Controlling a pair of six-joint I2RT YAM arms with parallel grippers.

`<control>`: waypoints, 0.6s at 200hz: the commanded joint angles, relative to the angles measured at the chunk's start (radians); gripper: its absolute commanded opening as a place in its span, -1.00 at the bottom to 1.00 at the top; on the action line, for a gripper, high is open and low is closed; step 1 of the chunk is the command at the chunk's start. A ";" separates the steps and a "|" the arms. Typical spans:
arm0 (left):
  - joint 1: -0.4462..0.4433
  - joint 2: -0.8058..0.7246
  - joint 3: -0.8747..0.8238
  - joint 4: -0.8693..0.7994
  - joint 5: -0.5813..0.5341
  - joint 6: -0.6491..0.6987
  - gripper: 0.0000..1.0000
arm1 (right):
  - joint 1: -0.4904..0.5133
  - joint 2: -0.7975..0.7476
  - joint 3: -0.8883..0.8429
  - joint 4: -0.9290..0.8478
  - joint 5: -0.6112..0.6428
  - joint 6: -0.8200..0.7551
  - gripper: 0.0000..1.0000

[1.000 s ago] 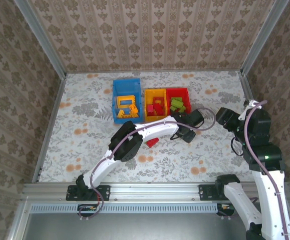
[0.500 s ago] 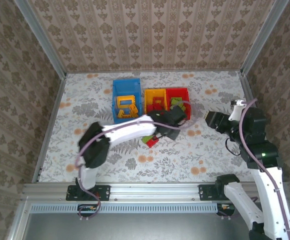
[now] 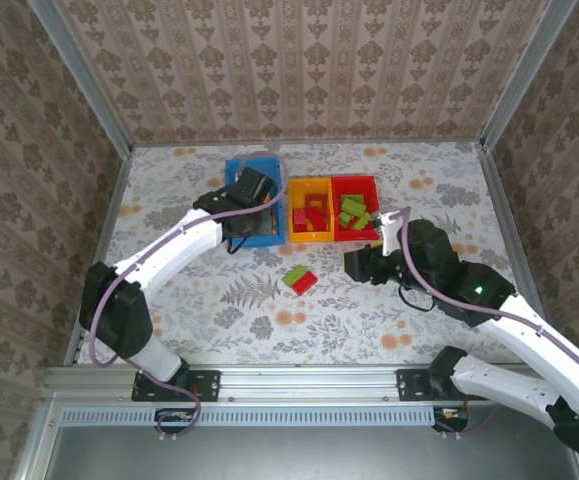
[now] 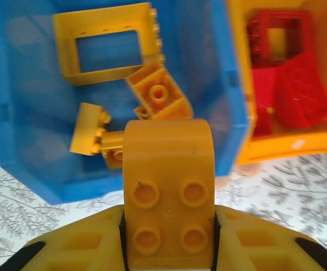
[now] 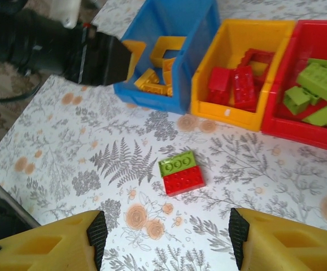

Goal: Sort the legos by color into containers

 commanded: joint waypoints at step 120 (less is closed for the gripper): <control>0.092 0.384 0.240 -0.075 -0.012 0.091 -0.24 | 0.116 0.058 -0.020 0.114 0.088 0.025 0.28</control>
